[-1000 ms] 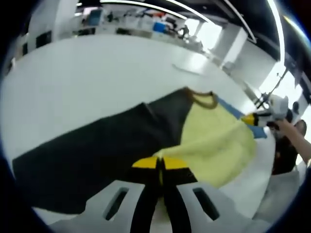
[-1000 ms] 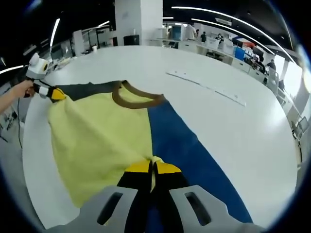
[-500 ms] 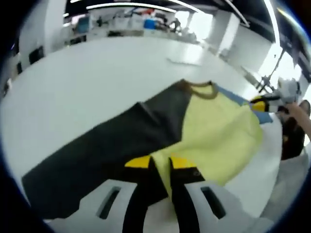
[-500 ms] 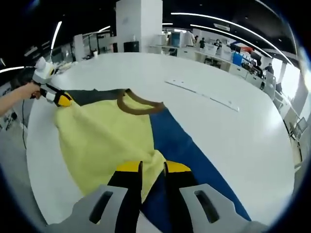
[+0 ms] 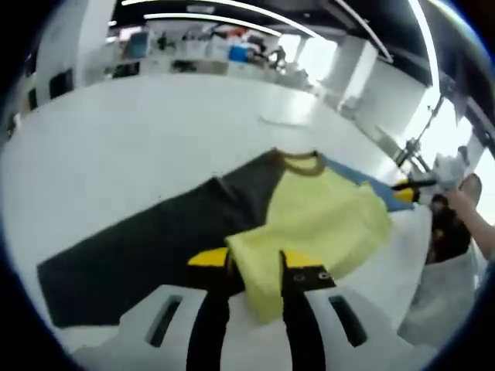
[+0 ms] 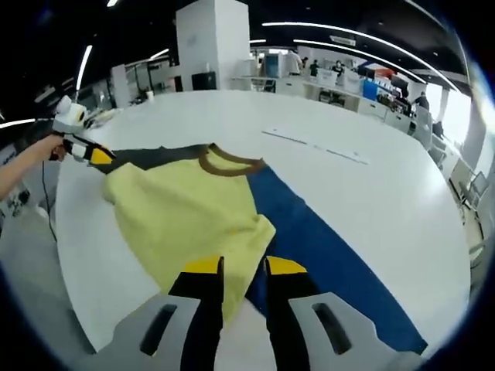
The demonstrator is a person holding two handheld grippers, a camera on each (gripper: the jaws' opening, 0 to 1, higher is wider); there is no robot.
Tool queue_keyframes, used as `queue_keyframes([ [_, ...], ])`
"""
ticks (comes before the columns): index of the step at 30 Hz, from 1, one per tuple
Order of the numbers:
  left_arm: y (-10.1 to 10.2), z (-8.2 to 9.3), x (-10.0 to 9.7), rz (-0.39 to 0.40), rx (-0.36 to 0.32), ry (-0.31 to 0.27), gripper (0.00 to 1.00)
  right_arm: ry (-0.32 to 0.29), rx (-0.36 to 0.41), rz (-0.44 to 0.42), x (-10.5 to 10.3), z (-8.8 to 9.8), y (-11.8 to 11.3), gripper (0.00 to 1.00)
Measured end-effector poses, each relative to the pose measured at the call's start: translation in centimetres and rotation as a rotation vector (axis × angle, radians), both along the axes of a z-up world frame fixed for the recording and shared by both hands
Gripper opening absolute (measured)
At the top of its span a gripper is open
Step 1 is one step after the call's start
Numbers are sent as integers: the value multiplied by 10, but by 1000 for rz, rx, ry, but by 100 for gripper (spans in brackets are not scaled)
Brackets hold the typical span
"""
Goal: Fold the garment on the visible template until the final outline fits inside the template.
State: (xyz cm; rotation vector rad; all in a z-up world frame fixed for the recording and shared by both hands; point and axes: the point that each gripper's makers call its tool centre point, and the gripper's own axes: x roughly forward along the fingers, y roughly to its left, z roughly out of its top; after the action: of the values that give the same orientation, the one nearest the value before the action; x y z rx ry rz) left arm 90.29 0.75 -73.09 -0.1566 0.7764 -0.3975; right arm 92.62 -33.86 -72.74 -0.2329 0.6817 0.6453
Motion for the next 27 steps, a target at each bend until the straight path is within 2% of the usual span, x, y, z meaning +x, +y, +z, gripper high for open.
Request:
queue_keyframes([
  [5,-1,-14,-19,-7,-7,42,22,23,4,-8,-10,-9,-3,19],
  [11,-1,-24,-28,-6,-13,74,20,60,-2,-8,-21,-21,-5,19],
  [18,-4,-36,-40,-3,-26,118,18,74,-11,-8,-27,-31,-5,18],
  [27,-6,-39,-46,8,-52,150,7,104,-27,-9,-32,-42,-7,16],
])
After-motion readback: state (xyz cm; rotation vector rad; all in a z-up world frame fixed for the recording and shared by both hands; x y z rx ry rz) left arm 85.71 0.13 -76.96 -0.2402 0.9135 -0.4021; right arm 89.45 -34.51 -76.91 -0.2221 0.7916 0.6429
